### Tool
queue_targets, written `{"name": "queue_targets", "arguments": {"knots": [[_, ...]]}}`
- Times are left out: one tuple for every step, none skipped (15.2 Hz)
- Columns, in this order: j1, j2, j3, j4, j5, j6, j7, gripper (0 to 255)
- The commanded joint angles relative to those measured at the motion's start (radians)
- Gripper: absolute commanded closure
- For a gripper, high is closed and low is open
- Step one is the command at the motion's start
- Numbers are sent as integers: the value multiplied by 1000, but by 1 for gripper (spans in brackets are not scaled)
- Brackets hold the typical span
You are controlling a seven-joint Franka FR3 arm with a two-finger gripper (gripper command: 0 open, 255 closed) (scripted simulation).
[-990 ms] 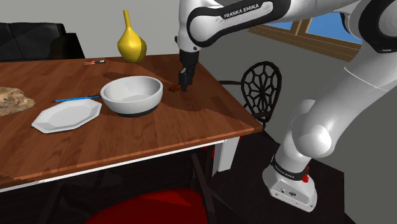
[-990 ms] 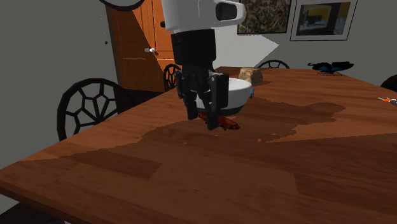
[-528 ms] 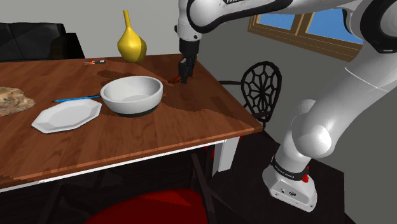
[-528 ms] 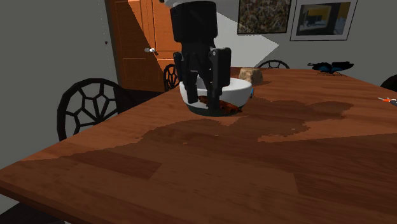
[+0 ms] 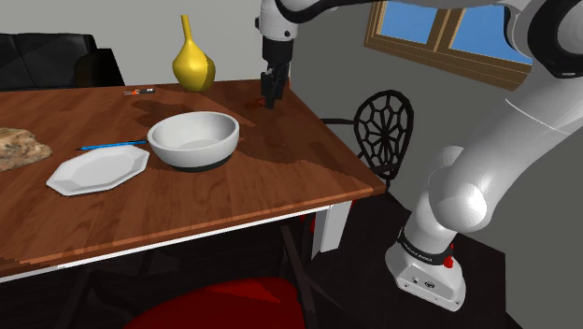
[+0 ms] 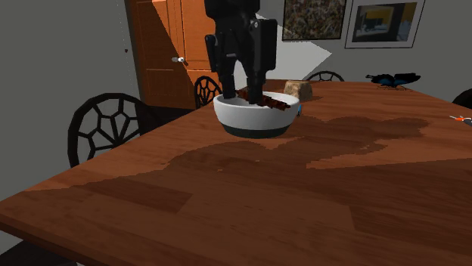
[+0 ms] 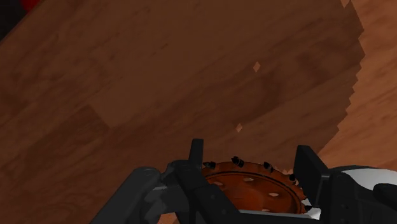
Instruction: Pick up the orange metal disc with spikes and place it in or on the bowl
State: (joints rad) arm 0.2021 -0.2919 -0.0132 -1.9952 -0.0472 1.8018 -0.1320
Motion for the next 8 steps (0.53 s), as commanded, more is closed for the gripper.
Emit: {"name": "queue_targets", "arguments": {"knots": [[0, 2, 1, 30, 0, -29, 0, 255], [0, 4, 1, 45, 1, -42, -1, 255], [0, 6, 1, 61, 1, -56, -1, 255], [0, 8, 1, 77, 1, -69, -2, 255], [1, 10, 1, 93, 1, -83, -3, 255], [1, 13, 1, 108, 1, -95, -3, 255], [8, 34, 15, 129, 3, -97, 18, 255], [16, 55, 29, 152, 4, -99, 39, 255]]}}
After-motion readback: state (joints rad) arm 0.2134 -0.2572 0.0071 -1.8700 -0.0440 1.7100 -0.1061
